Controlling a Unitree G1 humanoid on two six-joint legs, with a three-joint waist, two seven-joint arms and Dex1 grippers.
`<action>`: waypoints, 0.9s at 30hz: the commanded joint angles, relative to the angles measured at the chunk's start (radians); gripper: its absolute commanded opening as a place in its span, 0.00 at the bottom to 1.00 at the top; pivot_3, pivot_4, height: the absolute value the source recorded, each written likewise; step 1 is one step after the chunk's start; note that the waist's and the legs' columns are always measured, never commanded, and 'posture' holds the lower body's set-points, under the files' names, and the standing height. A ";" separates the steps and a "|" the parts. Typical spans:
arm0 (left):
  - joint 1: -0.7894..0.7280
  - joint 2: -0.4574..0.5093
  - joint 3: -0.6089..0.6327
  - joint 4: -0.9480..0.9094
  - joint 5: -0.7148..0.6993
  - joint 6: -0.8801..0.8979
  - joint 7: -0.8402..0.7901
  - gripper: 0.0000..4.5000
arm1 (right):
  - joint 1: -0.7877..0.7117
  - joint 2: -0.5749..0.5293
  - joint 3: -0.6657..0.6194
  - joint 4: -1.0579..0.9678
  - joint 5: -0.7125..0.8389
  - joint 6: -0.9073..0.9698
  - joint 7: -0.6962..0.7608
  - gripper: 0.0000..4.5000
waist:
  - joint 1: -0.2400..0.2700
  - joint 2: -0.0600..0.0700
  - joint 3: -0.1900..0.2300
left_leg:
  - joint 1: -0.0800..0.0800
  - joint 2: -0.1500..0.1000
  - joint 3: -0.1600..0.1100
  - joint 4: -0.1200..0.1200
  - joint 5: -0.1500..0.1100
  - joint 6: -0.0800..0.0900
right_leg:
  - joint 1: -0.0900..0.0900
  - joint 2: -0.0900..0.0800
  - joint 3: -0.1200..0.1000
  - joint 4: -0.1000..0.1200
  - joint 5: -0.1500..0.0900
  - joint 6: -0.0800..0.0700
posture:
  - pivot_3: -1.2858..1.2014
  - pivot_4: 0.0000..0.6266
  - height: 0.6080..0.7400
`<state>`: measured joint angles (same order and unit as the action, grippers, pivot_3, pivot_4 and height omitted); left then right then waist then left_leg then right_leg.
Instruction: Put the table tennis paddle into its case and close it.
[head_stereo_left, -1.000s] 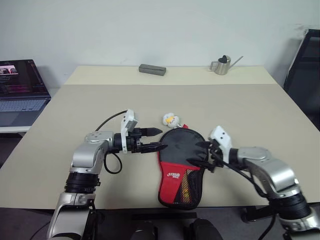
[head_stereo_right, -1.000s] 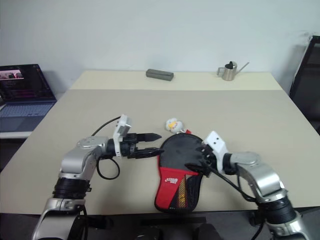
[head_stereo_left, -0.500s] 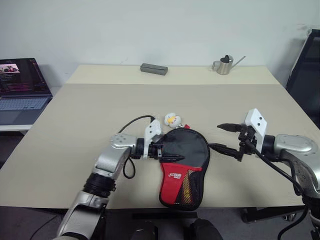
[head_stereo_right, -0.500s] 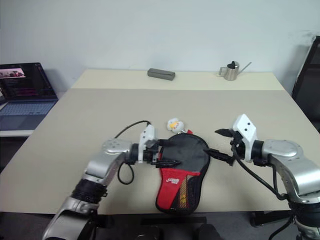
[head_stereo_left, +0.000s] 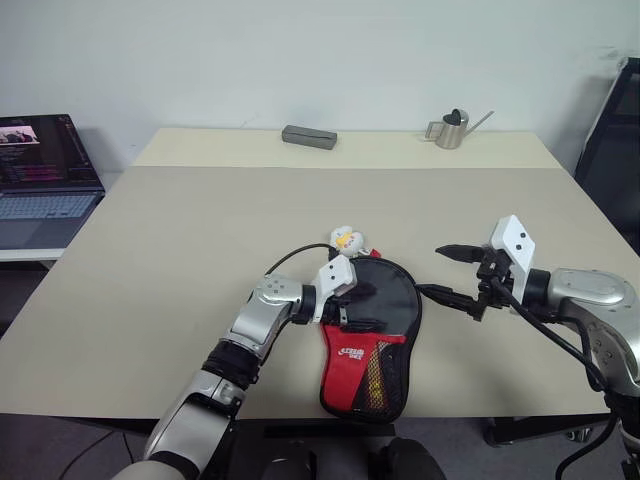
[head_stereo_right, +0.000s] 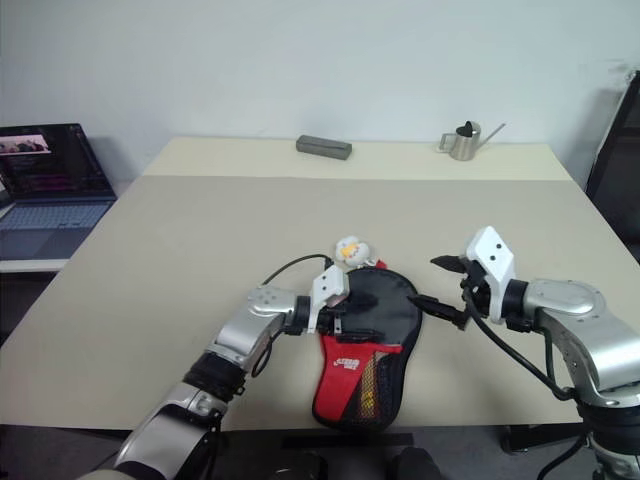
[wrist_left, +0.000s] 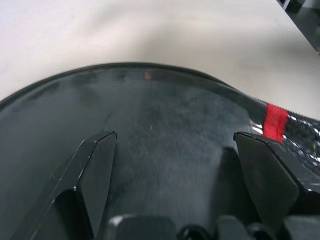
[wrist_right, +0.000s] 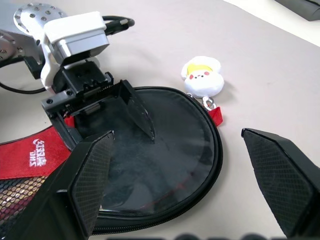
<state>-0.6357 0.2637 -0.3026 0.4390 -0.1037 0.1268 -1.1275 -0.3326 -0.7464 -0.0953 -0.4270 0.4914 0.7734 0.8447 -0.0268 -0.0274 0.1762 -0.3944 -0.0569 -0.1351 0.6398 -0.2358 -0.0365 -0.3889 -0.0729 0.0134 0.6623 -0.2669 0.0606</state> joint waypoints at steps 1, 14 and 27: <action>-0.002 -0.010 -0.019 0.031 0.017 -0.011 -0.006 0.90 | -0.021 -0.011 -0.010 -0.042 0.027 0.008 -0.006 1.00 | 0.000 0.000 0.000 | 0.000 0.000 0.000 0.000 0.000 0.000 | 0.000 0.000 0.000 0.000 0.000 0.000 | 0.52 0.24 1.00; -0.036 -0.030 -0.042 0.122 0.015 0.003 -0.099 0.90 | -0.036 -0.010 -0.006 -0.040 0.050 0.044 -0.029 1.00 | 0.000 0.002 -0.001 | 0.001 0.000 0.000 0.000 0.000 0.000 | 0.002 0.000 -0.001 0.000 0.000 0.002 | 0.52 0.24 1.00; 0.030 0.040 -0.046 -0.100 -0.087 0.212 -0.232 0.90 | -0.016 -0.013 -0.016 -0.047 0.072 0.056 -0.042 1.00 | -0.004 0.002 -0.001 | 0.001 0.000 0.000 0.000 0.000 0.000 | 0.001 0.000 0.000 0.000 0.000 0.001 | 0.52 0.24 1.00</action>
<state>-0.6247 0.2923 -0.3292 0.3606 -0.1968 0.3244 -1.3476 -0.3417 -0.7470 -0.0936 -0.4357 0.5432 0.8362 0.8041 -0.0306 -0.0253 0.1750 -0.3935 -0.0562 -0.1353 0.6397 -0.2359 -0.0362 -0.3880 -0.0726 0.0135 0.6622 -0.2669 0.0614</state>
